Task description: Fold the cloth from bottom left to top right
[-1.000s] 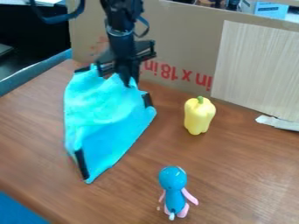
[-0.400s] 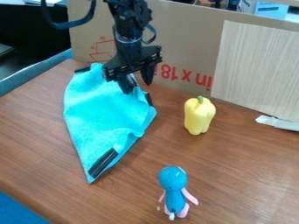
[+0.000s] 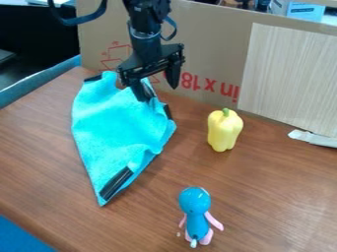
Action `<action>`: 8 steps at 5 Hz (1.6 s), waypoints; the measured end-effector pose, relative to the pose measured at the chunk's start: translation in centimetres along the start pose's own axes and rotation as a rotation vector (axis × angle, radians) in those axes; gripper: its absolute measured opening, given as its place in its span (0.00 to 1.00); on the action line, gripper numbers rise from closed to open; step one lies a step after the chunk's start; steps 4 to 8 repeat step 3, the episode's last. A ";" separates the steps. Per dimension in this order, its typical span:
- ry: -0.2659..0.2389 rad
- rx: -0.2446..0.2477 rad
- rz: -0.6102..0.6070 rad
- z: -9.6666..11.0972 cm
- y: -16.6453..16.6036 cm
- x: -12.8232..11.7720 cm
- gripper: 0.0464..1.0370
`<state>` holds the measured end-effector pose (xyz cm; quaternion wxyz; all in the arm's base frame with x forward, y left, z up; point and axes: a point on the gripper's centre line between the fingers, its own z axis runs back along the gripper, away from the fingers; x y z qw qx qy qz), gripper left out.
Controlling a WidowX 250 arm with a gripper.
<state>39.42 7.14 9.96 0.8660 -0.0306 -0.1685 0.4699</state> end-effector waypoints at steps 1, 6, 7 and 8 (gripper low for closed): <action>0.017 -0.017 -0.003 0.6 -0.6 0.1 0.96; -0.041 -0.010 -0.007 5.5 3.9 3.4 0.96; -0.041 -0.010 -0.007 5.5 3.9 3.4 0.96; -0.041 -0.010 -0.007 5.5 3.9 3.4 0.96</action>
